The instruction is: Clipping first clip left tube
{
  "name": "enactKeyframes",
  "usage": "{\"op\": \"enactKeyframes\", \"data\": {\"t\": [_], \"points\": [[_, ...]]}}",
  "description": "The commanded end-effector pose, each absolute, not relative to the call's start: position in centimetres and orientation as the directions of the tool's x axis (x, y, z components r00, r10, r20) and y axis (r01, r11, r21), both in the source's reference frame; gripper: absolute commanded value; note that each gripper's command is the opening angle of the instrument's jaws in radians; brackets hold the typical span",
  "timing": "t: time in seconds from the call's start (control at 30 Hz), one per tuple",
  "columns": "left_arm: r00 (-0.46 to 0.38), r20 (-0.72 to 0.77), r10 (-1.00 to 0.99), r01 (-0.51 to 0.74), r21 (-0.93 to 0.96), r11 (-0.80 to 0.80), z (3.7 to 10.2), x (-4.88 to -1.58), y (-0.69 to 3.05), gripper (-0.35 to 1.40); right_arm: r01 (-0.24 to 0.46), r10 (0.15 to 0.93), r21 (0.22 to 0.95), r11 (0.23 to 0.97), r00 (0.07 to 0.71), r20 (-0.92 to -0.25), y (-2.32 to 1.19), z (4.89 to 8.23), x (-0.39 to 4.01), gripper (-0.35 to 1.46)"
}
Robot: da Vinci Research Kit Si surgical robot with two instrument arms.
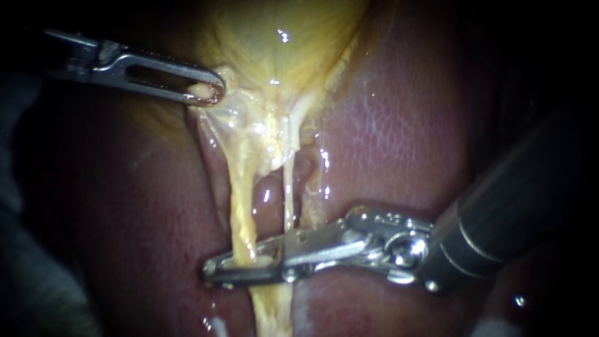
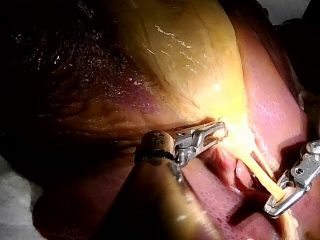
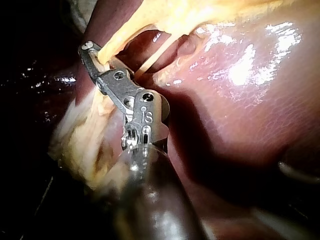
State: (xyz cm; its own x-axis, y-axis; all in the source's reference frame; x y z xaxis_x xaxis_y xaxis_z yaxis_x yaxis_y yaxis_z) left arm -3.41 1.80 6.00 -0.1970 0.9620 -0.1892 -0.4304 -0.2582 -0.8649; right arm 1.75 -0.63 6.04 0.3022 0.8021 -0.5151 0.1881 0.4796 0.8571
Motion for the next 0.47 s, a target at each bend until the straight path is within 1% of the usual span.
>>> {"op": "enactKeyframes", "data": {"t": [0.03,0.17,0.47], "points": [[-0.197,-0.189,0.962,-0.430,-0.865,-0.258,5.99,-3.41,1.80,-0.35,0.183,0.803,0.860,0.476,0.307,-0.510,-0.64,6.05,1.74,-0.35],[-0.197,-0.189,0.962,-0.430,-0.865,-0.258,5.99,-3.41,1.80,-0.35,0.176,0.798,0.860,0.479,0.320,-0.510,-0.64,6.07,1.72,-0.35],[-0.197,-0.189,0.962,-0.430,-0.865,-0.258,5.99,-3.41,1.80,-0.35,0.176,0.798,0.859,0.480,0.320,-0.511,-0.63,6.10,1.71,-0.35]]}}
